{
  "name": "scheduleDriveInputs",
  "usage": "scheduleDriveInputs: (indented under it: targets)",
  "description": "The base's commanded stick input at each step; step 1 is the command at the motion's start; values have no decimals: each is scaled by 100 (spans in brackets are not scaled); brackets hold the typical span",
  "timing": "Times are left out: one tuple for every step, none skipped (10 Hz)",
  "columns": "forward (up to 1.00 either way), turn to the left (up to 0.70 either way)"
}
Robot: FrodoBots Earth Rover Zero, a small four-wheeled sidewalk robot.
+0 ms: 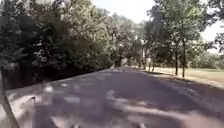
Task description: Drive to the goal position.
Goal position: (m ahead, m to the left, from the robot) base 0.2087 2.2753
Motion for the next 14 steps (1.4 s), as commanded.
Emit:
scheduleDriveInputs:
  targets:
    - [9, 0]
    - [0, 0]
    - [0, 0]
    - [0, 0]
    - [0, 0]
    - [0, 0]
    - [0, 0]
    - [0, 0]
    - [0, 0]
    - [0, 0]
    - [4, 0]
    - [58, 0]
    - [70, 0]
    - [70, 0]
